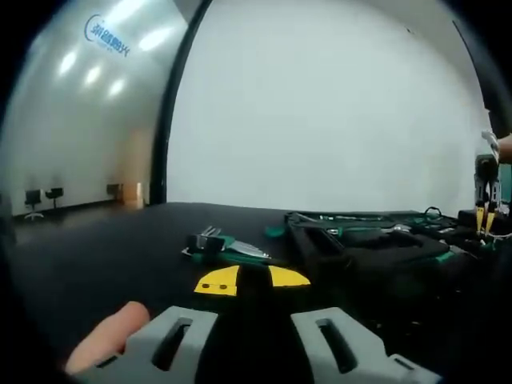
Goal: Pick up the tools and put them into their designated positions in the toolbox.
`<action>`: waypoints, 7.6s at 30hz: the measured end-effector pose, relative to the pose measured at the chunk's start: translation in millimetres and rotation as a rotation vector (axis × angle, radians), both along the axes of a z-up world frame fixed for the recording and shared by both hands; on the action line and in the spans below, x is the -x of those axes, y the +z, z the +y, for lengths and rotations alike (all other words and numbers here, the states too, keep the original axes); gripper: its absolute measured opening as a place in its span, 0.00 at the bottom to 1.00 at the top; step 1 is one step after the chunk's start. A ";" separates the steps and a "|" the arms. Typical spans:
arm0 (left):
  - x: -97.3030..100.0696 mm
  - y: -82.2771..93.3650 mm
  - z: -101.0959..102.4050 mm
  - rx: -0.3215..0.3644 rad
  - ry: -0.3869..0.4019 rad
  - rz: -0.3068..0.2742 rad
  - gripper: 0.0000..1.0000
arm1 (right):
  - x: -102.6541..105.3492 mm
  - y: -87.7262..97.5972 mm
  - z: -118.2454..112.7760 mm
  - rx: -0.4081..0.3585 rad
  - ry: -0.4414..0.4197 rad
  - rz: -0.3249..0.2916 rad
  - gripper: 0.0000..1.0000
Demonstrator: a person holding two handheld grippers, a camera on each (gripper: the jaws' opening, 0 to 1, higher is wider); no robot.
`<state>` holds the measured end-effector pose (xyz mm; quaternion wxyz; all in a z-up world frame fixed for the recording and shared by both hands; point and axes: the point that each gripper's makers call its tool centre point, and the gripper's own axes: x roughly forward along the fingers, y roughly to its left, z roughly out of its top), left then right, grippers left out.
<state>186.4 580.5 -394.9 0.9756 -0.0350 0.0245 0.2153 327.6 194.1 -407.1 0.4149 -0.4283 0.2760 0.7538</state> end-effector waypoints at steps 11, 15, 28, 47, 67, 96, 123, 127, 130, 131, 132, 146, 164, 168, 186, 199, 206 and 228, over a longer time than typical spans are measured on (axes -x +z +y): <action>-3.8 -1.3 7.6 -0.002 0.003 0.001 0.14 | 9.0 2.3 -0.8 0.035 0.027 0.062 0.00; -5.4 -1.7 11.8 -0.002 0.004 0.000 0.14 | 15.3 -4.7 -6.3 0.048 0.100 0.023 0.00; -6.5 -1.7 12.3 -0.003 0.004 0.001 0.14 | 1.4 1.6 -4.4 -0.043 0.160 -0.179 0.00; -0.6 1.1 0.7 -0.014 0.012 0.008 0.13 | -25.6 94.6 120.2 -0.192 0.161 -0.283 0.00; -3.0 -0.8 14.3 -0.019 0.023 0.005 0.12 | -70.5 50.0 260.6 0.029 0.197 -0.296 0.00; -0.3 2.8 13.5 -0.055 0.043 -0.001 0.12 | -121.1 7.2 282.7 0.283 0.310 -0.438 0.00; -0.5 2.7 14.9 -0.057 0.057 -0.001 0.12 | -143.2 -2.8 299.0 0.314 0.344 -0.449 0.00; -0.3 2.6 15.3 -0.055 0.059 -0.001 0.12 | -146.0 -4.1 300.5 0.286 0.301 -0.493 0.00; -0.2 2.5 15.5 -0.052 0.059 0.000 0.12 | -145.2 -6.0 300.0 0.264 0.287 -0.518 0.00; -0.3 2.3 15.5 -0.050 0.058 0.000 0.12 | -146.1 -5.7 299.9 0.252 0.283 -0.521 0.00; -0.4 2.1 15.4 -0.049 0.058 0.001 0.12 | -146.5 -5.5 299.8 0.244 0.281 -0.525 0.00; -0.4 1.4 15.9 -0.048 0.056 0.005 0.12 | -142.6 10.5 299.4 0.079 0.117 -0.430 0.03; -0.1 1.8 16.1 -0.053 0.061 0.003 0.11 | -139.0 -0.7 295.1 0.109 0.043 -0.334 0.01; 0.2 1.9 16.0 -0.052 0.062 0.003 0.11 | -140.3 -1.5 295.6 0.106 0.072 -0.336 0.00; 0.1 1.3 16.5 -0.048 0.066 0.005 0.10 | -136.1 -4.1 290.2 0.061 0.100 -0.576 0.00; -0.7 -0.9 17.0 -0.022 0.058 0.011 0.10 | -116.9 114.4 178.4 -0.149 0.036 -0.530 0.10; -1.5 -2.0 18.3 -0.015 0.058 0.011 0.10 | -69.0 85.5 54.9 -0.023 0.166 -0.528 0.10; -3.3 0.0 15.5 -0.011 0.036 0.003 0.10 | -53.8 -20.7 17.2 0.093 0.145 -0.358 0.00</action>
